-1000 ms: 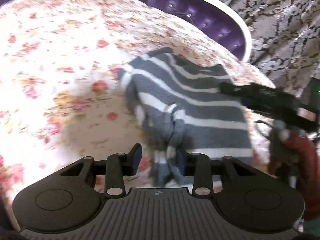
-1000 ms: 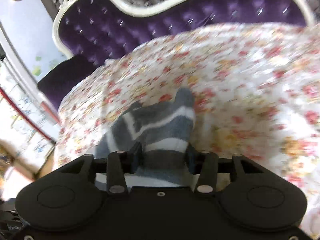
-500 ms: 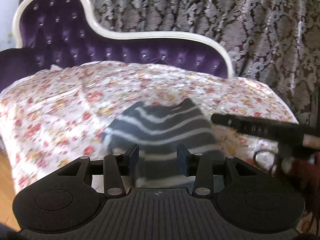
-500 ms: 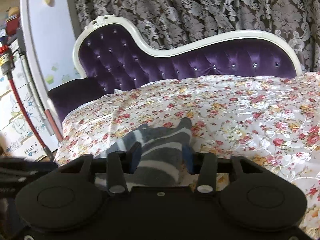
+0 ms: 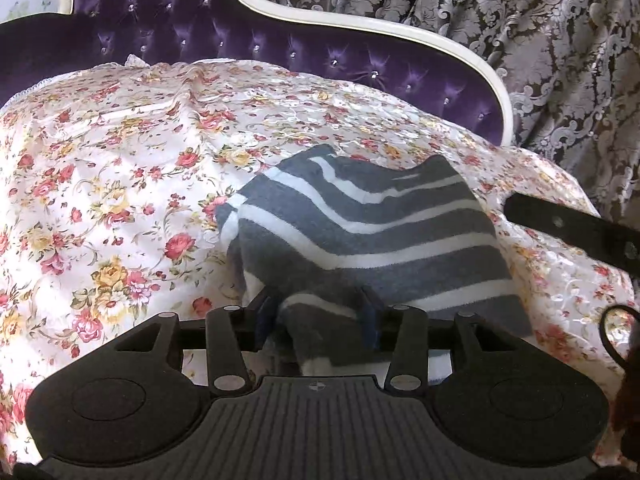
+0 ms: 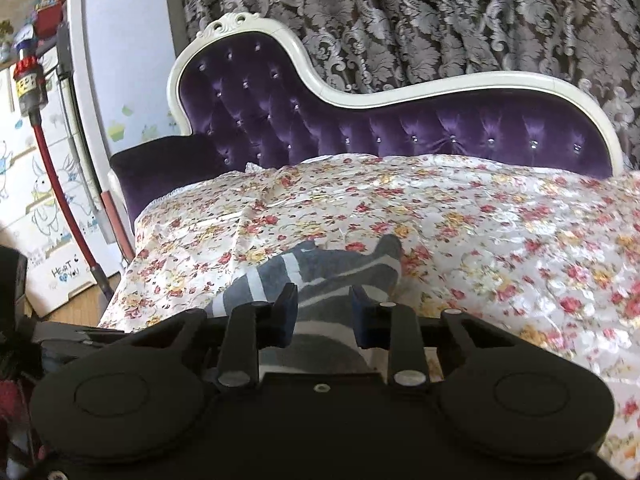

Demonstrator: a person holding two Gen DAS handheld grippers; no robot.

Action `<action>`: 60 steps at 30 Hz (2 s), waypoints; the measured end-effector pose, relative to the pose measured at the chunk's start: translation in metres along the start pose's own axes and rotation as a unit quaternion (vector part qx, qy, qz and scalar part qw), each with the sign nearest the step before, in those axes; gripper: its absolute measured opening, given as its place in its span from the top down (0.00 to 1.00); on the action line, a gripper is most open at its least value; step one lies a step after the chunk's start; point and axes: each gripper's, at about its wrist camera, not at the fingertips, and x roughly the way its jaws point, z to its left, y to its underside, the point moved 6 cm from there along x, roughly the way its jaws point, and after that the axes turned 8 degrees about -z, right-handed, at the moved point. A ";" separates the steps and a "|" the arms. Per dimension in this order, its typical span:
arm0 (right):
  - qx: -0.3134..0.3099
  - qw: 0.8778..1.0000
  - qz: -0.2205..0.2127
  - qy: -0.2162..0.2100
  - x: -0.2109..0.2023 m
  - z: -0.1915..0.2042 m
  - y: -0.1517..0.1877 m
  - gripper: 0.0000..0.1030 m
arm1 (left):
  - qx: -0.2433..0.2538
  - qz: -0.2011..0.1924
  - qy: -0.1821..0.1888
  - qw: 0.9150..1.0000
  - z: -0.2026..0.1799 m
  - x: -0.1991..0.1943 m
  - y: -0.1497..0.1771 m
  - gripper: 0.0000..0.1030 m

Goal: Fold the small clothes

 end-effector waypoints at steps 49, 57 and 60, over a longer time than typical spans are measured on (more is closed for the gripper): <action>0.076 0.995 0.051 0.045 -0.051 0.007 0.025 0.00 | -0.005 -0.007 -0.062 0.998 -0.007 -0.069 0.005 0.00; 0.072 0.991 0.074 0.082 -0.062 0.009 0.035 0.00 | 0.004 -0.001 -0.070 0.998 -0.012 -0.075 0.009 0.00; 0.086 0.990 0.080 0.078 -0.067 0.009 0.039 0.00 | -0.001 0.006 -0.070 0.998 -0.013 -0.077 0.011 0.00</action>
